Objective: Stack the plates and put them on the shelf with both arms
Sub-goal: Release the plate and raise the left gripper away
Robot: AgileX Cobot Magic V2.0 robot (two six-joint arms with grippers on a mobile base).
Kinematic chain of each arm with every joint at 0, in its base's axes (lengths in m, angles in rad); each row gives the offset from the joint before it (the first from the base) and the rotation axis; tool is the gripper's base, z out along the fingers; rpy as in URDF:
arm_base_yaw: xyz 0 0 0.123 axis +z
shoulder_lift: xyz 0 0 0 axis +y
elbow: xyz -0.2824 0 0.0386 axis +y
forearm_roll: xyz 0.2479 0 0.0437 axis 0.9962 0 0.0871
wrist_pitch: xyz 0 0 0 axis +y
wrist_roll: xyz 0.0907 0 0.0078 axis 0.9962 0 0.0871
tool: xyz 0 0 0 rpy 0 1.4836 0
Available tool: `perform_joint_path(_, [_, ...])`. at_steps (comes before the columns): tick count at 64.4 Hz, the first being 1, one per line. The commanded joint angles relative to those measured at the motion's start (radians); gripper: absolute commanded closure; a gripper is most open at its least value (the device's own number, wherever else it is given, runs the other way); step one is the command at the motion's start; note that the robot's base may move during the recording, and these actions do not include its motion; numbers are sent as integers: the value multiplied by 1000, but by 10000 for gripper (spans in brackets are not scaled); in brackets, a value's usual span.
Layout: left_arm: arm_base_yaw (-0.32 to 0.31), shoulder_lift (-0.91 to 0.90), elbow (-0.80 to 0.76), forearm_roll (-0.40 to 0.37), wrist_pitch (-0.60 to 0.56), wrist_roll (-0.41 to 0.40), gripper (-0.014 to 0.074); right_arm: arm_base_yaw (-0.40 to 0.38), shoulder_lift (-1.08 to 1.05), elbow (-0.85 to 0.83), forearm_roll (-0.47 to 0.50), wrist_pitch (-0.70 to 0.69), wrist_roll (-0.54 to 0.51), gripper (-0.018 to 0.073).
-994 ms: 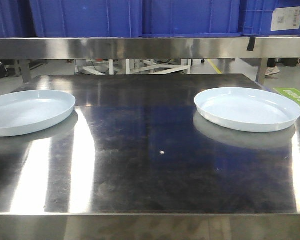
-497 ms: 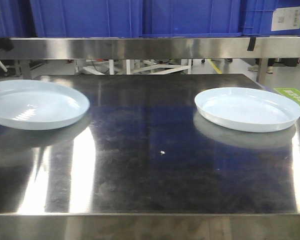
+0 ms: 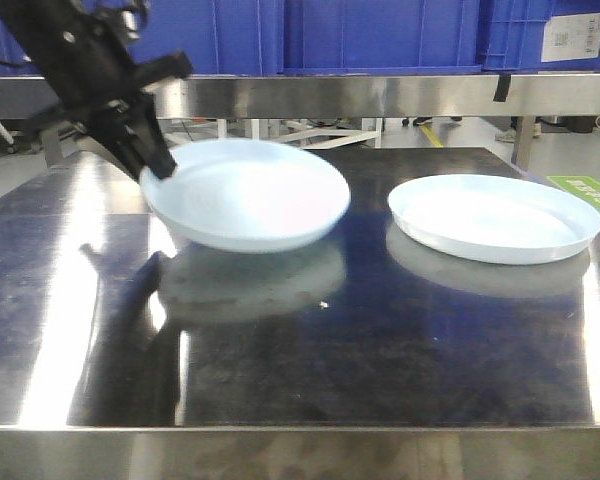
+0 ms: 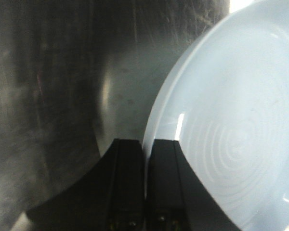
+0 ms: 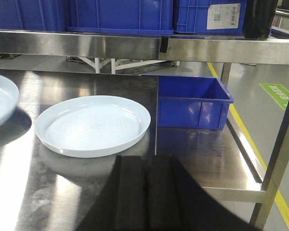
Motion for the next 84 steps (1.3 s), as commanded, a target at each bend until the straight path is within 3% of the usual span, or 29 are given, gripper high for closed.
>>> perform_joint_path(1, [-20,-46,-32,-36,-62,-19,509,1,-18,-1,-1,-91,-9,506])
perform_joint_path(10, [-22,-38,-32,-27,-76,-33,442,1,-18,-1,-1,-91,-9,506])
perform_joint_path(19, [-22,-38,-30,-7,-46,-33,237,1,-18,-1,-1,-91,-9,506])
perform_joint_path(23, [-24,-41,-30,-2,-31,-33,197,1,-18,-1,-1,-91,-9,506])
perform_joint_path(29, [-35,-60,-30,44,-25,-33,217,1,-18,-1,-1,-91,-9,506])
perform_joint_path(43, [-60,-154,-15,257,-47,-33,360,1,-18,-1,-1,-91,-9,506])
perform_joint_path(55, [-66,-285,112,413,-199,-33,517,1,-18,-1,-1,-91,-9,506])
perform_joint_path(61, [-68,-379,227,504,-343,-33,514,1,-18,-1,-1,-91,-9,506])
perform_joint_path(67, [-68,-486,382,522,-520,-33,514,1,-18,-1,-1,-91,-9,506])
perform_joint_path(78, [-68,-653,634,520,-739,-33,514,1,-18,-1,-1,-91,-9,506])
perform_joint_path(84, [-68,-744,750,460,-830,-33,514,1,-18,-1,-1,-91,-9,506])
